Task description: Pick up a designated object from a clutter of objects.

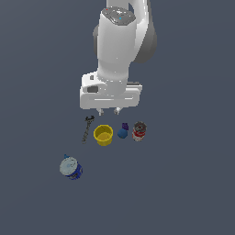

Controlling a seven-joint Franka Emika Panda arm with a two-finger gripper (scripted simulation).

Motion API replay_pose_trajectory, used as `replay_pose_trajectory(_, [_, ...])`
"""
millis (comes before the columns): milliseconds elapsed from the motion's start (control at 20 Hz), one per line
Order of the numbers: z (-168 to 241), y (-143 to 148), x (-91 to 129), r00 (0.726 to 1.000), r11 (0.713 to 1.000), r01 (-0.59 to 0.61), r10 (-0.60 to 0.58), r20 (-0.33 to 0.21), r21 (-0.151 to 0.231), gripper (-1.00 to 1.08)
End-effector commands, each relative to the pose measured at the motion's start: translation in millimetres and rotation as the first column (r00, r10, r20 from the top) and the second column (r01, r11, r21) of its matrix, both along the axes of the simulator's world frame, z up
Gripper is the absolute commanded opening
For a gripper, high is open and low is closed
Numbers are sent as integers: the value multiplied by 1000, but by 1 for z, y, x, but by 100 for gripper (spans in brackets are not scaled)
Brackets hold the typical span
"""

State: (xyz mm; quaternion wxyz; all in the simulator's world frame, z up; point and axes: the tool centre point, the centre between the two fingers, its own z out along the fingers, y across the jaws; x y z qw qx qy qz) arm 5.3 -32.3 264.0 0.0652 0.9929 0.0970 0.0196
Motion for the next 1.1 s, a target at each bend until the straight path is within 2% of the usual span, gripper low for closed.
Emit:
replay_pose_trajectory(0, [-19,-6,-2,998,998,-59,59,1,-31,28])
replay_pose_trajectory(250, [-59,-15,-9,980,977,-196,196,-7,-84,28])
replay_pose_trajectory(500, [-97,-17,-20,940,933,-341,340,-24,-118,28])
replay_pose_trajectory(750, [-130,-15,-36,882,872,-471,470,-40,-130,28])
replay_pose_trajectory(1050, [-155,-9,-51,818,808,-575,573,-51,-126,28])
